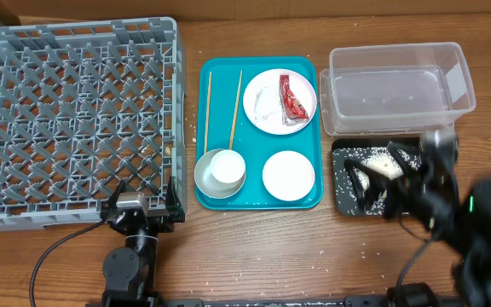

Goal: Sort waste into correct bins and load items into the dishwasher
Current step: 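Grasp the tissue on the white plate with the right gripper, lift to bin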

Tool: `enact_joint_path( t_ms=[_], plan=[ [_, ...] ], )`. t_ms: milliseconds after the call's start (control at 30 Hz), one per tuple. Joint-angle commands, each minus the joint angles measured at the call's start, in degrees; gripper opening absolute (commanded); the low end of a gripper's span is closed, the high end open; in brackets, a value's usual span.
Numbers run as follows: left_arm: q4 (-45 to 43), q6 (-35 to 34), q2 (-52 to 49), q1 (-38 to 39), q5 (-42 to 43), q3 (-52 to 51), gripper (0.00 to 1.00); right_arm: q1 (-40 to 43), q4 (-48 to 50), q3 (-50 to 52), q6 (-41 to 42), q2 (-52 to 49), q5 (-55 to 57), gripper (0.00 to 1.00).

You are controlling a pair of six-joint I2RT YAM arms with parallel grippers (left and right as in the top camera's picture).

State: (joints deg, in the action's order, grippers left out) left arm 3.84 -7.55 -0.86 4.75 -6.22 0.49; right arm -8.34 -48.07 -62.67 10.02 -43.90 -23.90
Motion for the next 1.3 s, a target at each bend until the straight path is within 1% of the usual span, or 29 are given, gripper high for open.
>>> enact_joint_path(
  t_ms=[0,100,133,233,267,400,467,533,633,700,800,967,1000,1100,1200,1267],
  plan=[
    [0.0,-0.81,0.61,-0.33,0.26,-0.22,1.0,0.04,-10.99,-17.35,-1.46,-15.28,-1.92,1.0],
    [0.0,-0.81,0.59,-0.33,0.26,-0.22,1.0,0.04,-18.53,-30.03,0.61,-27.47,-4.63,0.99],
    [0.0,-0.81,0.59,-0.33,0.26,-0.22,1.0,0.04,-19.17,-31.87,1.25,-29.66,-6.32,1.0],
    [0.0,-0.81,0.59,-0.33,0.26,-0.22,1.0,-0.42,-14.71,-34.62,0.9,-37.0,-15.02,1.0],
    [0.0,-0.81,0.61,-0.33,0.26,-0.22,1.0,-1.68,-12.31,-34.69,0.85,-40.28,-14.05,1.0],
    [0.0,-0.81,0.59,-0.33,0.26,-0.22,1.0,-6.67,-8.22,-34.69,0.83,-48.41,1.14,1.0],
    [0.0,-0.81,0.61,-0.33,0.26,-0.22,1.0,-9.53,-6.23,-34.69,-0.13,-52.83,5.7,1.0],
    [0.0,-0.81,0.61,-0.33,0.26,-0.22,1.0,-11.8,-3.72,-34.69,-1.55,-56.94,6.67,0.94],
    [0.0,-0.81,0.61,-0.33,0.26,-0.22,1.0,-14.45,0.35,-34.69,-1.51,-62.1,10.16,0.85],
    [0.0,-0.81,0.61,-0.33,0.26,-0.22,1.0,-15.74,2.8,-34.69,-1.33,-65.33,14.36,0.82],
    [0.0,-0.81,0.61,-0.33,0.26,-0.22,1.0,-17.09,6.25,-34.69,-1.05,-70.58,15.23,0.82],
    [0.0,-0.81,0.59,-0.33,0.26,-0.22,1.0,-17.42,11.76,-34.69,-0.83,-78.38,18.27,0.7],
    [0.0,-0.81,0.59,-0.33,0.26,-0.22,1.0,-17.44,12.44,-34.69,-0.83,-79.14,18.29,0.67],
    [0.0,-0.81,0.61,-0.33,0.26,-0.22,1.0,-17.44,13.75,-34.69,0.35,-81.07,18.27,0.66],
    [0.0,-0.81,0.61,-0.33,0.26,-0.22,1.0,-17.44,13.03,-34.51,2.54,-81.79,18.25,0.65],
    [0.0,-0.81,0.61,-0.33,0.26,-0.22,1.0,-17.44,12.94,-34.1,2.67,-82.29,18.29,0.61]
  ],
)
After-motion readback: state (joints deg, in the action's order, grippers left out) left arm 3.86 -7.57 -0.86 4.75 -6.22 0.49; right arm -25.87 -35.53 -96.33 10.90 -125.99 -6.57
